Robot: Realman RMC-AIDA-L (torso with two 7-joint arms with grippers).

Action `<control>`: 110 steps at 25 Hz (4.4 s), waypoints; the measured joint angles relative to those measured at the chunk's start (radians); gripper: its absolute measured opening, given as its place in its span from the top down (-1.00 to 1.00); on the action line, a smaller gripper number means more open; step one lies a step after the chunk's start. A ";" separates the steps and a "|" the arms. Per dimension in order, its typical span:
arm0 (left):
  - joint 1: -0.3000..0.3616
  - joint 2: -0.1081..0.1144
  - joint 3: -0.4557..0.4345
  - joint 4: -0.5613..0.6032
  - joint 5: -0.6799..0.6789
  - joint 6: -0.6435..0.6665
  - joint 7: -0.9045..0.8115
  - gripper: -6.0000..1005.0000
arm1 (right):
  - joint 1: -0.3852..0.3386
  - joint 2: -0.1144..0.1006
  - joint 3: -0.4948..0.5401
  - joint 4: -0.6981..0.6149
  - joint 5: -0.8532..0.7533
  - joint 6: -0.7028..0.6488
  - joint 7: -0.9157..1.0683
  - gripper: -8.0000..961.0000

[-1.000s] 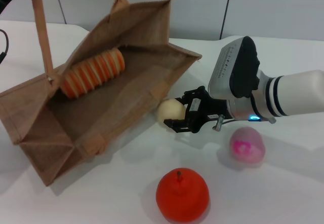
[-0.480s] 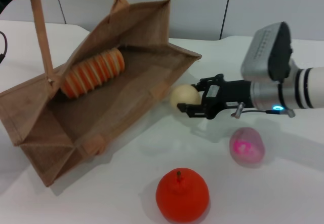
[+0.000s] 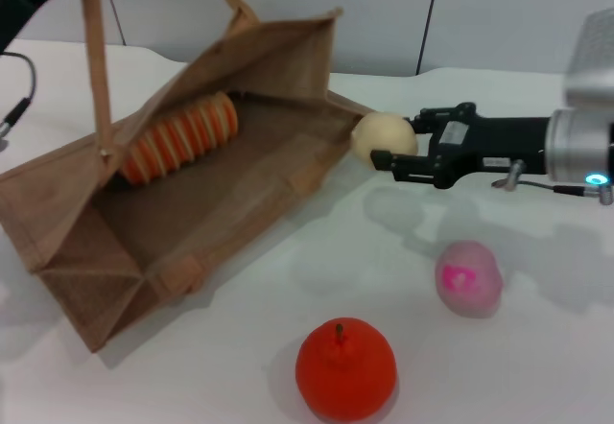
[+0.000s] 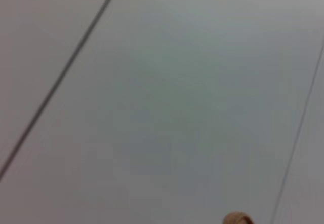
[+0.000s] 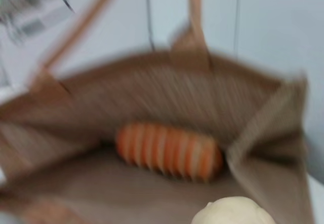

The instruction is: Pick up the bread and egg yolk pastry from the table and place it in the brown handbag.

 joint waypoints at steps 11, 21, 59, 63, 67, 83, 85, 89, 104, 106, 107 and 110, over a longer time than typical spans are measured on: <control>-0.119 -0.001 0.036 -0.044 0.070 -0.011 -0.011 0.67 | 0.058 0.007 -0.057 0.080 0.033 -0.017 -0.042 -0.20; -0.171 -0.002 0.038 -0.054 0.080 -0.082 -0.052 0.67 | 0.155 0.009 -0.041 0.325 0.034 0.368 -0.181 -0.18; -0.032 0.005 -0.001 -0.050 -0.035 -0.024 -0.048 0.64 | -0.045 -0.015 0.216 0.243 0.037 0.031 -0.470 -0.80; -0.035 0.003 0.008 -0.054 -0.027 0.023 -0.044 0.64 | -0.102 -0.016 0.297 0.121 0.055 -0.130 -0.449 -0.80; -0.042 0.001 0.010 -0.054 -0.001 0.067 -0.024 0.63 | -0.156 -0.017 0.315 0.058 0.152 -0.232 -0.439 -0.80; -0.071 -0.011 -0.013 -0.401 -0.167 0.121 0.754 0.20 | -0.366 0.001 0.318 0.027 0.579 -0.420 -0.583 -0.78; -0.070 -0.012 -0.013 -0.422 -0.194 0.117 0.790 -0.08 | -0.401 0.004 0.318 0.052 0.653 -0.417 -0.627 -0.78; -0.042 -0.013 -0.013 -0.499 -0.326 0.048 0.896 -0.31 | -0.452 0.005 0.320 0.108 0.778 -0.404 -0.695 -0.78; -0.011 -0.015 -0.012 -0.522 -0.376 -0.064 0.884 -0.29 | -0.497 0.006 0.321 0.141 0.874 -0.329 -0.720 -0.78; -0.011 -0.015 -0.012 -0.522 -0.376 -0.064 0.884 -0.29 | -0.496 0.006 0.321 0.142 0.873 -0.323 -0.721 -0.78; -0.011 -0.015 -0.012 -0.522 -0.376 -0.064 0.884 -0.29 | -0.495 0.006 0.321 0.142 0.872 -0.319 -0.721 -0.78; -0.010 -0.015 -0.012 -0.523 -0.376 -0.065 0.884 -0.29 | -0.494 0.006 0.320 0.143 0.871 -0.308 -0.721 -0.78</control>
